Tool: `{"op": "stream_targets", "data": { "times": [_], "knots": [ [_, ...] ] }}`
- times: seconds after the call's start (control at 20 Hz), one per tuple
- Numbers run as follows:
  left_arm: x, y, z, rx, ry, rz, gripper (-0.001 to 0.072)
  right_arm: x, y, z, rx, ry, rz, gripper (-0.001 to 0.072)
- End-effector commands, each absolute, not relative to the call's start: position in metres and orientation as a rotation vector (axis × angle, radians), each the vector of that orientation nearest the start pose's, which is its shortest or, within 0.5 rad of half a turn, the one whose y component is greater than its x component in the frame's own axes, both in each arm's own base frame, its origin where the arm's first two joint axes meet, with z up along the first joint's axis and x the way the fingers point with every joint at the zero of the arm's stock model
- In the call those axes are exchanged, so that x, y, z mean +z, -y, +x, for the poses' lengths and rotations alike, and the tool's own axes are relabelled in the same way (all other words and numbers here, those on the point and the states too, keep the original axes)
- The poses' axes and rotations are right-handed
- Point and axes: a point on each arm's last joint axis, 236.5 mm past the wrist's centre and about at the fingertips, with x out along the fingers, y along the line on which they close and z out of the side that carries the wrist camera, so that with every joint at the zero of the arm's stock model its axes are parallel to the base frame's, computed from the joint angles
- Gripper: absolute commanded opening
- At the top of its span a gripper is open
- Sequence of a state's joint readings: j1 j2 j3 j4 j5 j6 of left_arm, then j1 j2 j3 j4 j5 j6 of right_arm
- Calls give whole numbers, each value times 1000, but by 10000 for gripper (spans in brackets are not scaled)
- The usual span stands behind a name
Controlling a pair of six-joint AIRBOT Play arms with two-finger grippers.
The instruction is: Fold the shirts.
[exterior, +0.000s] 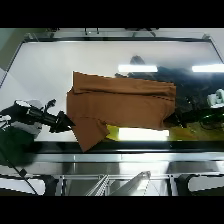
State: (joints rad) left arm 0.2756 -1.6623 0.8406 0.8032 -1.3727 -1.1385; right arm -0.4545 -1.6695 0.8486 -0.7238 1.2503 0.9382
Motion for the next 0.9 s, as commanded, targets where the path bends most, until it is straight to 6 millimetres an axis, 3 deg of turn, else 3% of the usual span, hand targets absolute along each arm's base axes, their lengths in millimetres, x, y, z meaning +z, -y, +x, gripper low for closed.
{"op": "stream_targets", "data": {
  "times": [0.0,0.05,0.1,0.15,0.2,0.4,0.65,0.85],
  "knots": [
    [-116,129,265,-579,-1707,-979,424,-130,-33,315,426,-1473,897,21],
    [-117,136,266,-591,-1702,-960,409,-130,-34,314,433,-1476,900,22],
    [-118,139,267,-597,-1703,-937,295,-128,-35,313,443,-1482,905,22],
    [-117,142,268,-610,-1702,-923,109,-126,-36,311,452,-1488,909,21],
    [-112,144,270,-638,-1698,-909,24,-124,-38,309,464,-1494,915,21],
    [-70,142,283,-732,-1630,-869,23,-99,-37,299,531,-1491,948,21],
    [18,135,281,-837,-1427,-803,23,-46,-6,288,513,-1413,1043,21],
    [52,125,279,-814,-1319,-742,23,-29,12,289,453,-1347,1045,21]
  ]
}}
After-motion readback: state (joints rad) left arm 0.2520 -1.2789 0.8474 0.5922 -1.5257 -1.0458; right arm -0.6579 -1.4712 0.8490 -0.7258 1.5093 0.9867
